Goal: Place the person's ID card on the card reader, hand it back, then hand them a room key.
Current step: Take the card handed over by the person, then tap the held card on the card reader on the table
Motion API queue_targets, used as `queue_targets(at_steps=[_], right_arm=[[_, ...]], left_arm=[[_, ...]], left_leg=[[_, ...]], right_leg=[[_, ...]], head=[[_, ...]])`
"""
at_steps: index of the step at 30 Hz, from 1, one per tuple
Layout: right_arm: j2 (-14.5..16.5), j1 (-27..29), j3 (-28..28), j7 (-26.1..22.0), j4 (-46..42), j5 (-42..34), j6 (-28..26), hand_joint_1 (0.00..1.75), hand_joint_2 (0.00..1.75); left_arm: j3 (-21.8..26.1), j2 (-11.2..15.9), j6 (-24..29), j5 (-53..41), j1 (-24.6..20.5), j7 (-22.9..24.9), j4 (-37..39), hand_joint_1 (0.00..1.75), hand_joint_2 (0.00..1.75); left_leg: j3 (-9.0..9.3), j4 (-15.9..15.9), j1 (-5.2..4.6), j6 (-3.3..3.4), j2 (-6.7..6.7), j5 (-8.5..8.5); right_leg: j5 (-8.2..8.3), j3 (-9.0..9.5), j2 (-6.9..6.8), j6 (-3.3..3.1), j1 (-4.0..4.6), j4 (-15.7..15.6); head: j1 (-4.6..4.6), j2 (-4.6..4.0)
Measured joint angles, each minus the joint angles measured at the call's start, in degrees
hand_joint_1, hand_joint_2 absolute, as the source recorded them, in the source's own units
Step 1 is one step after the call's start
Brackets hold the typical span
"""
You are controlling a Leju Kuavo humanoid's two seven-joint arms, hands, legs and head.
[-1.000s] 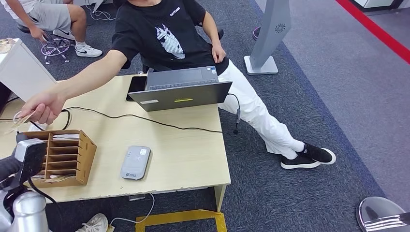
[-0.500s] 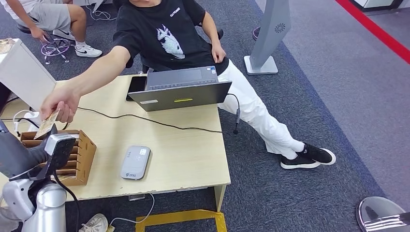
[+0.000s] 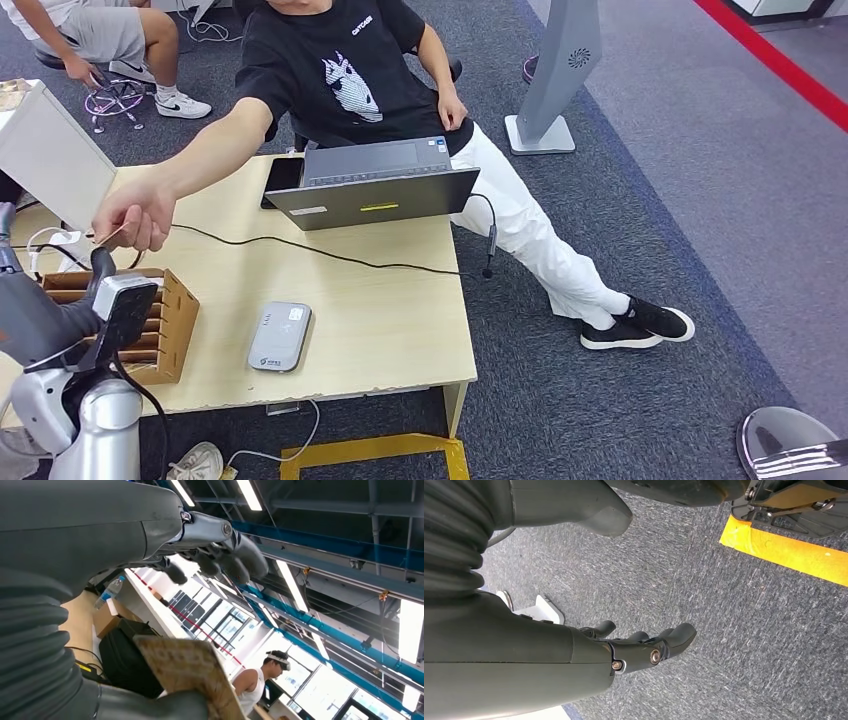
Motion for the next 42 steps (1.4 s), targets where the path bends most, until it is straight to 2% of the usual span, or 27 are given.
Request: queue_targets(at_steps=[16, 24, 29, 38, 42], right_arm=[[0.0, 0.0, 0.0, 0.1, 0.0, 0.2, -0.1, 0.0, 1.75], [0.0, 0.0, 0.0, 0.3, 0.0, 0.3, -0.2, 0.0, 1.75], [0.0, 0.0, 0.0, 0.3, 0.0, 0.2, -0.2, 0.0, 1.75], [0.0, 0.0, 0.0, 0.4, 0.0, -0.5, -0.4, 0.0, 1.75], [0.0, 0.0, 0.0, 0.4, 0.0, -0.8, -0.4, 0.0, 1.75]], left_arm=[[0.0, 0.0, 0.0, 0.3, 0.3, -0.9, -0.2, 1.75, 1.75], [-0.7, 0.1, 0.0, 1.1, 0.7, 0.5, -0.2, 1.75, 1.75], [-5.4, 0.8, 0.0, 1.8, 2.6, 3.2, -0.2, 1.75, 1.75], [-19.7, 2.0, 0.0, 6.1, 7.4, 6.4, -0.2, 1.75, 1.75], [-24.3, 2.4, 0.0, 7.6, 9.1, 7.2, -0.2, 1.75, 1.75]], left_leg=[[0.0, 0.0, 0.0, 0.0, 0.0, 0.0], [0.0, 0.0, 0.0, 0.0, 0.0, 0.0], [-0.01, 0.0, -0.01, 0.0, -0.01, 0.0], [-0.03, 0.0, -0.03, 0.01, -0.01, -0.01], [-0.03, 0.0, -0.02, 0.01, 0.0, -0.02]], right_leg=[[0.0, 0.0, -0.01, 0.0, 0.0, 0.0], [0.0, 0.0, -0.01, 0.0, 0.0, 0.0], [0.0, 0.0, -0.01, 0.0, 0.0, 0.0], [-0.01, 0.0, -0.01, 0.01, -0.01, 0.0], [-0.01, -0.01, -0.01, 0.01, -0.01, 0.0]], head=[[0.0, 0.0], [0.0, 0.0], [0.0, 0.0], [0.01, 0.0], [0.0, 0.0]])
